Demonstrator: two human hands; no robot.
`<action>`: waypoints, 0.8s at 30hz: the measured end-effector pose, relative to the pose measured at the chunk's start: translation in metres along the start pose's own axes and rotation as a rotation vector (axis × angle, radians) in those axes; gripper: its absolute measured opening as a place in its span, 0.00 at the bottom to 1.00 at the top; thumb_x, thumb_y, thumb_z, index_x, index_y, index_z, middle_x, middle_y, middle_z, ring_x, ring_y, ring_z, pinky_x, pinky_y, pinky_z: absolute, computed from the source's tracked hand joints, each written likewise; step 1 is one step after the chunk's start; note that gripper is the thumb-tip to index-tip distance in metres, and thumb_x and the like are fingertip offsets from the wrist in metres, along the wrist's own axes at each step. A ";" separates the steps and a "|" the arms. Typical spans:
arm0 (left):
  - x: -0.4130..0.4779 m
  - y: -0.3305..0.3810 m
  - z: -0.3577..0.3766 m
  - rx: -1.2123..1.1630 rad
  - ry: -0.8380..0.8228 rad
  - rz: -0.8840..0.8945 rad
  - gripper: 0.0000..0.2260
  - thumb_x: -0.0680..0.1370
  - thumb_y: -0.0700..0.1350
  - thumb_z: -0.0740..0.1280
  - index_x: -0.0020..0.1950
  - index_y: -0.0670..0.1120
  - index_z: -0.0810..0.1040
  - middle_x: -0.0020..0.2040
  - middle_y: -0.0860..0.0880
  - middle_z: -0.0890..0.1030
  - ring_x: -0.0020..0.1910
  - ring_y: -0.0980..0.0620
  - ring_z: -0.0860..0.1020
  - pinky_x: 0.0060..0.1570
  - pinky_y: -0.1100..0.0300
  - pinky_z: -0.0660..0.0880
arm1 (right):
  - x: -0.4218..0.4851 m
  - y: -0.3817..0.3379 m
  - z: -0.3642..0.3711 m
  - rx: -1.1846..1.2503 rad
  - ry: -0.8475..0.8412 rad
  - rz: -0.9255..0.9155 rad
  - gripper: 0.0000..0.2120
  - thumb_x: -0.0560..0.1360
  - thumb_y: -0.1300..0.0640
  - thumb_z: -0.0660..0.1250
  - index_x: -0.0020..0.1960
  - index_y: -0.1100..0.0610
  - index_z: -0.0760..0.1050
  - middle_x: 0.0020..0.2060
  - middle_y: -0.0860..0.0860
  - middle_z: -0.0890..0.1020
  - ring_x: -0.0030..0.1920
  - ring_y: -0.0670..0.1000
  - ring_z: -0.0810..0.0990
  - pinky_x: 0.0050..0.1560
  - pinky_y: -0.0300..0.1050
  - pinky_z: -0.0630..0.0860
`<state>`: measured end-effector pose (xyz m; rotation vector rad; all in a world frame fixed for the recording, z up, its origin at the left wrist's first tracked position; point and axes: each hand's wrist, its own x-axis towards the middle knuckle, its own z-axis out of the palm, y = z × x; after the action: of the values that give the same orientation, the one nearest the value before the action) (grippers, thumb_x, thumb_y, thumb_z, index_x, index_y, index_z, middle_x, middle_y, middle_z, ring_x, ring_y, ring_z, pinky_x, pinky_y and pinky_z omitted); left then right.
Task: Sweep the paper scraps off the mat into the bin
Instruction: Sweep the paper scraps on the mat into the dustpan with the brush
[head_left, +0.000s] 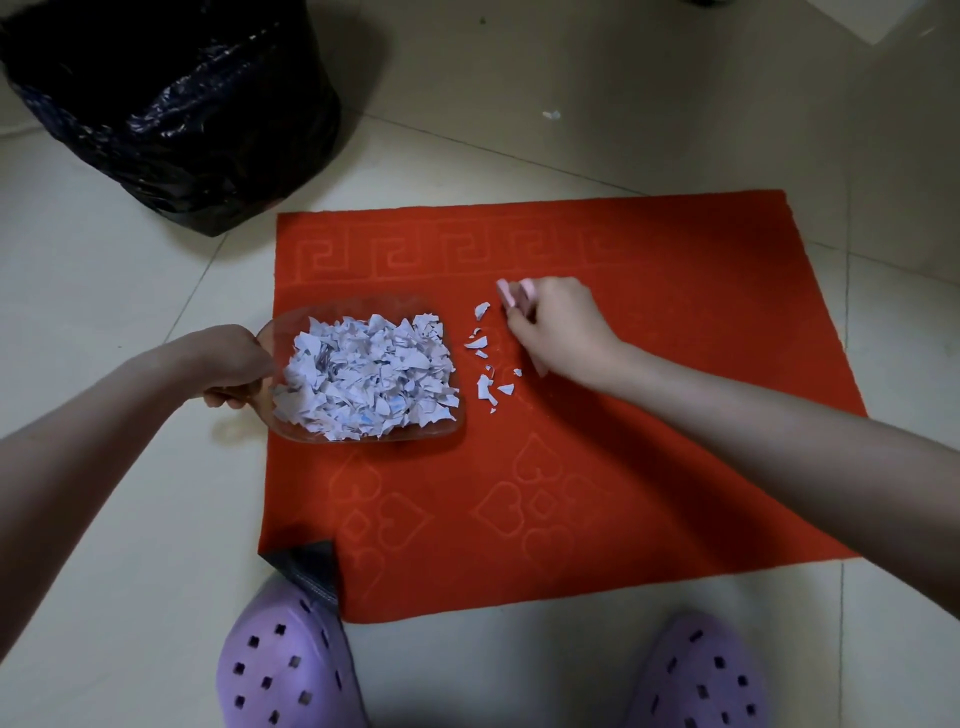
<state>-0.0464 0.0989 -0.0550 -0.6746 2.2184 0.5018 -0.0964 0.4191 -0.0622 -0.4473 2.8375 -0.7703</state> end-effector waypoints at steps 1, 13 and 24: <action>0.000 0.000 0.001 0.000 -0.002 0.004 0.13 0.75 0.35 0.59 0.30 0.37 0.71 0.28 0.39 0.73 0.25 0.47 0.65 0.26 0.62 0.59 | -0.003 -0.006 0.005 0.007 -0.011 -0.016 0.12 0.76 0.59 0.62 0.35 0.62 0.75 0.34 0.59 0.81 0.38 0.60 0.80 0.43 0.51 0.75; 0.001 0.015 0.010 0.031 -0.056 0.066 0.10 0.71 0.33 0.57 0.30 0.37 0.71 0.30 0.38 0.73 0.28 0.45 0.67 0.24 0.63 0.60 | -0.019 -0.011 -0.028 0.361 0.242 -0.028 0.15 0.74 0.62 0.65 0.59 0.57 0.81 0.49 0.52 0.85 0.47 0.48 0.83 0.48 0.41 0.77; 0.005 0.017 0.008 0.032 -0.052 0.068 0.10 0.73 0.34 0.57 0.32 0.37 0.72 0.31 0.38 0.73 0.26 0.46 0.66 0.24 0.63 0.60 | 0.023 0.021 -0.029 -0.325 0.021 0.031 0.11 0.78 0.51 0.61 0.48 0.54 0.80 0.43 0.56 0.83 0.47 0.62 0.80 0.38 0.46 0.65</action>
<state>-0.0545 0.1150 -0.0614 -0.5650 2.2015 0.5116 -0.1299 0.4426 -0.0505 -0.4383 2.9898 -0.3073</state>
